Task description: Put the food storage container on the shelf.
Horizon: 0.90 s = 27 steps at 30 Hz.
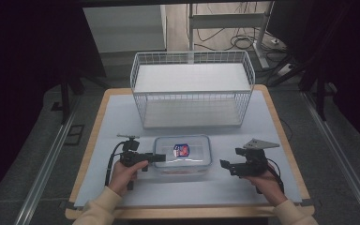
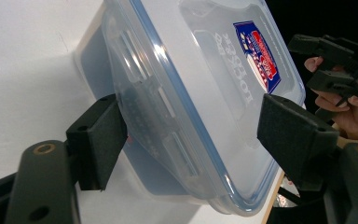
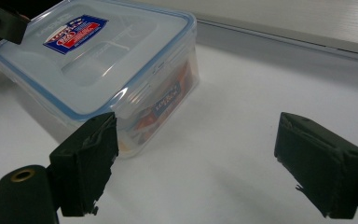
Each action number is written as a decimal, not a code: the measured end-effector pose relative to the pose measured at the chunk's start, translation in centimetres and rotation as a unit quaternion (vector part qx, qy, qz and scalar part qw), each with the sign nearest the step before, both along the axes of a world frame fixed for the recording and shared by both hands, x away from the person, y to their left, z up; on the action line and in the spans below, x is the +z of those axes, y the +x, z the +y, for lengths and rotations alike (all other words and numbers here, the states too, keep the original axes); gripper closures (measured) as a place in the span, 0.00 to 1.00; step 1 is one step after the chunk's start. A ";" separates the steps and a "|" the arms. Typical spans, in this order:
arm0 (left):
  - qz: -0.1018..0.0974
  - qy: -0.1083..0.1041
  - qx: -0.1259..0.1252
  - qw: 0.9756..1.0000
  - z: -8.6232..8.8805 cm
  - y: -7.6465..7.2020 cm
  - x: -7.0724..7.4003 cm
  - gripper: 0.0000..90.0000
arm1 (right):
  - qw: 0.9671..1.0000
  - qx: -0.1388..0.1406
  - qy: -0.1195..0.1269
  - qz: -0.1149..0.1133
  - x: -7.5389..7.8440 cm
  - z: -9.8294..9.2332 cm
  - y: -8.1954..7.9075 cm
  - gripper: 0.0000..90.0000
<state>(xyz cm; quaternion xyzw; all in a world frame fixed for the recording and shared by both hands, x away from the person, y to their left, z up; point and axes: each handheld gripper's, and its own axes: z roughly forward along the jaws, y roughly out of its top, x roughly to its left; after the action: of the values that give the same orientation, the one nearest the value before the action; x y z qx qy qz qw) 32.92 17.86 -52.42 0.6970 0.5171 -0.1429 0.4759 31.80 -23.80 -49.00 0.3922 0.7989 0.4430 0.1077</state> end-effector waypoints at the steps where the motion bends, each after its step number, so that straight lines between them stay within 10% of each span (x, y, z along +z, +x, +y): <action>1: -0.001 -0.002 0.003 1.000 0.0 0.0 0.0 0.28 | 1.000 0.000 0.000 0.002 0.0 0.1 0.1 0.15; 27: -0.004 -0.015 0.013 1.000 0.2 -0.1 -0.3 0.31 | 0.989 0.028 0.064 0.132 -0.3 3.3 3.4 0.14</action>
<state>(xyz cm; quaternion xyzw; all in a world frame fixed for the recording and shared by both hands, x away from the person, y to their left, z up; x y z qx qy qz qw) 32.83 18.10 -52.69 0.6838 0.5220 -0.1418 0.4896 35.19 -20.47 -49.32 0.4310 0.7865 0.4407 -0.0369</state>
